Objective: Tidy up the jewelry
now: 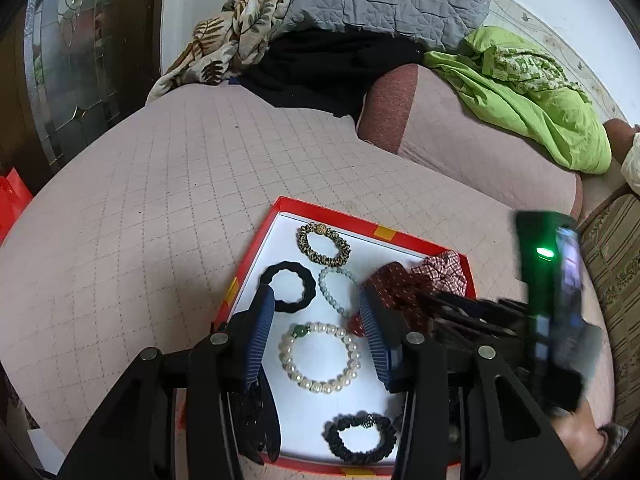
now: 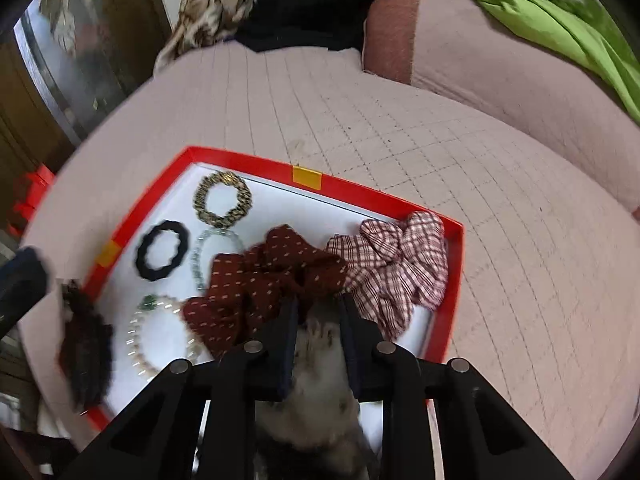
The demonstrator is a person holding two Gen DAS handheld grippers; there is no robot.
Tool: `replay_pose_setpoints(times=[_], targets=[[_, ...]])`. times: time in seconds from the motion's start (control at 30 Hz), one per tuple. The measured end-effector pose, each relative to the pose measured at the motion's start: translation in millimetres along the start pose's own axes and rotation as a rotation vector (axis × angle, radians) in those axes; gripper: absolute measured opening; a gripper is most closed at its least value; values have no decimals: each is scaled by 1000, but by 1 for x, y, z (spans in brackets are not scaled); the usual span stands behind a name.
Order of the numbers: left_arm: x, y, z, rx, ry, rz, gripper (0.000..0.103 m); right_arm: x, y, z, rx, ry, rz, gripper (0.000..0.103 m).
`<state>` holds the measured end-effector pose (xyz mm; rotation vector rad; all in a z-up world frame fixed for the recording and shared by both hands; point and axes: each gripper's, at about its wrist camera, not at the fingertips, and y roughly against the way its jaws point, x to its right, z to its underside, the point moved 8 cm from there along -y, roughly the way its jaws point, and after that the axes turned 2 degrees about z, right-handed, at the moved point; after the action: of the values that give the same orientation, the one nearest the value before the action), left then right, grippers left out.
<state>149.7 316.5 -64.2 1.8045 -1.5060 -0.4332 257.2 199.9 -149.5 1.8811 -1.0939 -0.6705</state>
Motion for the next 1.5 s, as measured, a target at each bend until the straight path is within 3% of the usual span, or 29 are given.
replay_pose_setpoints(times=[0.23, 0.4, 0.5, 0.8, 0.87, 0.97, 1.17, 1.37, 1.5], targets=[[9, 15, 5, 40, -42, -36, 52, 5, 32, -7, 90, 32, -4, 24], [20, 39, 12, 92, -75, -80, 59, 32, 79, 16, 132, -13, 16, 49], [29, 56, 19, 124, -94, -102, 65, 53, 101, 44, 130, -56, 42, 55], [72, 88, 48, 155, -114, -92, 71, 92, 128, 123, 62, -220, 34, 61], [82, 99, 52, 189, -126, -120, 80, 95, 135, 132, 67, -227, 39, 63], [92, 116, 51, 269, -140, -176, 88, 95, 144, 138, 83, -221, 45, 65], [109, 152, 48, 387, -158, -210, 100, 92, 165, 144, 138, -208, 53, 73], [125, 169, 52, 402, -185, -232, 103, 100, 175, 153, 154, -222, 76, 73], [133, 167, 58, 380, -181, -193, 103, 108, 183, 156, 173, -232, 104, 75]])
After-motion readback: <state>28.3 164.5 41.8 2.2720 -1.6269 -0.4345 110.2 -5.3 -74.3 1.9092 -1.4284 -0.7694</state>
